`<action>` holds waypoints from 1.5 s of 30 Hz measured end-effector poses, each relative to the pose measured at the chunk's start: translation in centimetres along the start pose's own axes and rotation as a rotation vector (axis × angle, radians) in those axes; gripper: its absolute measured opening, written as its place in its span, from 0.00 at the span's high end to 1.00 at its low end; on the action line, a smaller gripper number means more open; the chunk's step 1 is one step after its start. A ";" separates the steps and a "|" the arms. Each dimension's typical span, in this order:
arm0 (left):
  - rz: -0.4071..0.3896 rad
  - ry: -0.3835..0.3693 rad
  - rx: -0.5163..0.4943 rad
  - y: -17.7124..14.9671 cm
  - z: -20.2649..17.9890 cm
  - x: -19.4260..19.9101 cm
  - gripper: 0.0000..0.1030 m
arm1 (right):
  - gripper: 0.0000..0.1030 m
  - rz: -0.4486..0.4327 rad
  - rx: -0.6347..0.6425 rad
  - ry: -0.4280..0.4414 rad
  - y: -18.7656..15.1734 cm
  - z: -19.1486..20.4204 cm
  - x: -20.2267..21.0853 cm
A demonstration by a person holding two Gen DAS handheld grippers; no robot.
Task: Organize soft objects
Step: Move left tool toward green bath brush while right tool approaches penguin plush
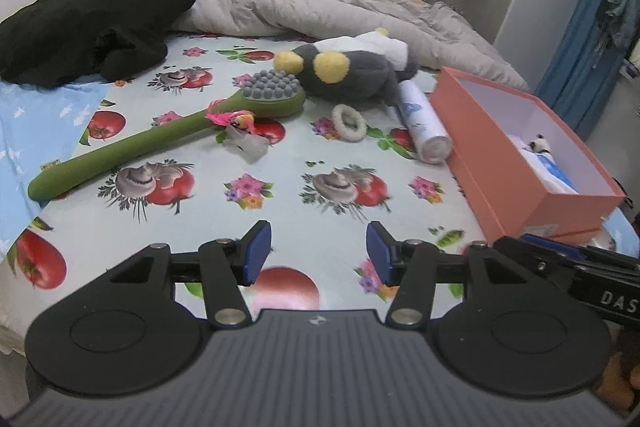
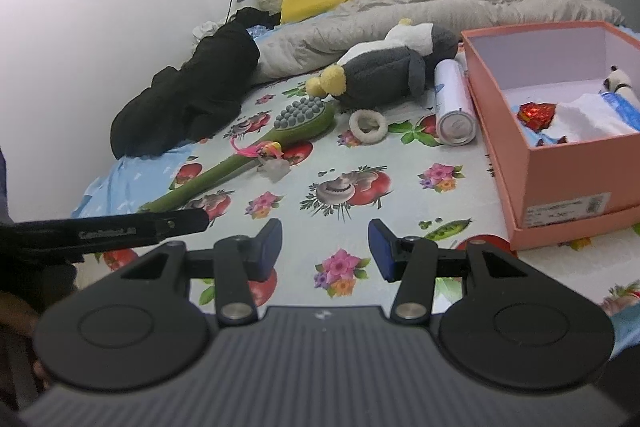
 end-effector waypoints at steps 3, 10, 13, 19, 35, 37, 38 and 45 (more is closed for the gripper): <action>0.004 0.025 0.010 0.1 0.6 -2.0 0.43 | 0.51 0.018 -0.004 0.010 0.2 -0.4 -1.9; 0.010 0.062 0.064 0.5 2.6 -6.9 0.43 | 0.51 0.052 -0.005 0.040 1.0 -1.0 -6.6; 0.013 0.078 0.082 0.4 3.3 -8.9 0.43 | 0.51 0.067 -0.003 0.050 1.3 -1.1 -8.9; 0.019 0.102 0.137 0.9 4.6 -13.1 0.43 | 0.51 0.085 0.025 0.019 1.7 -1.9 -13.7; 0.007 0.202 0.272 2.1 8.1 -22.3 0.43 | 0.62 0.086 0.183 0.021 3.1 -3.8 -25.1; -0.003 0.199 0.281 2.3 8.4 -22.8 0.43 | 0.63 0.087 0.189 0.018 3.4 -4.3 -26.2; -0.007 0.202 0.279 2.3 8.4 -23.0 0.43 | 0.64 0.087 0.189 0.016 3.4 -4.5 -26.8; 0.001 0.194 0.313 2.1 9.0 -25.2 0.43 | 0.67 0.096 0.246 0.046 2.8 -4.0 -29.6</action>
Point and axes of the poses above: each gripper's, at about its wrist camera, not at the fingertips, and x roughly against the way its jaws point, z to its left, y to its top, the point moved 1 cm from there along -x, roughly the way its jaws point, and after that the axes turned 12 degrees about -z, right-handed, at the moved point
